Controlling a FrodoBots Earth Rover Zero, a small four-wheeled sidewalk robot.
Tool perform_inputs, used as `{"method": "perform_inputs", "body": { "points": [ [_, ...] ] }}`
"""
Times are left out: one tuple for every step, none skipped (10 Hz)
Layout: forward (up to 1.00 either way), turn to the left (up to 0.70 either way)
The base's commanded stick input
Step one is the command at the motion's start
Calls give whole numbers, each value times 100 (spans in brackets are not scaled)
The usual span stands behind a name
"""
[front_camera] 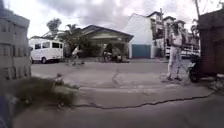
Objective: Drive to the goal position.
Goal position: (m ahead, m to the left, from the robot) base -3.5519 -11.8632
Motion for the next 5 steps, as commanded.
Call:
{"method": "perform_inputs", "body": {
  "points": [
    [-12, -24],
    [-12, -24],
    [-12, -24],
    [-12, -24],
    [-12, -24]
  ]
}}
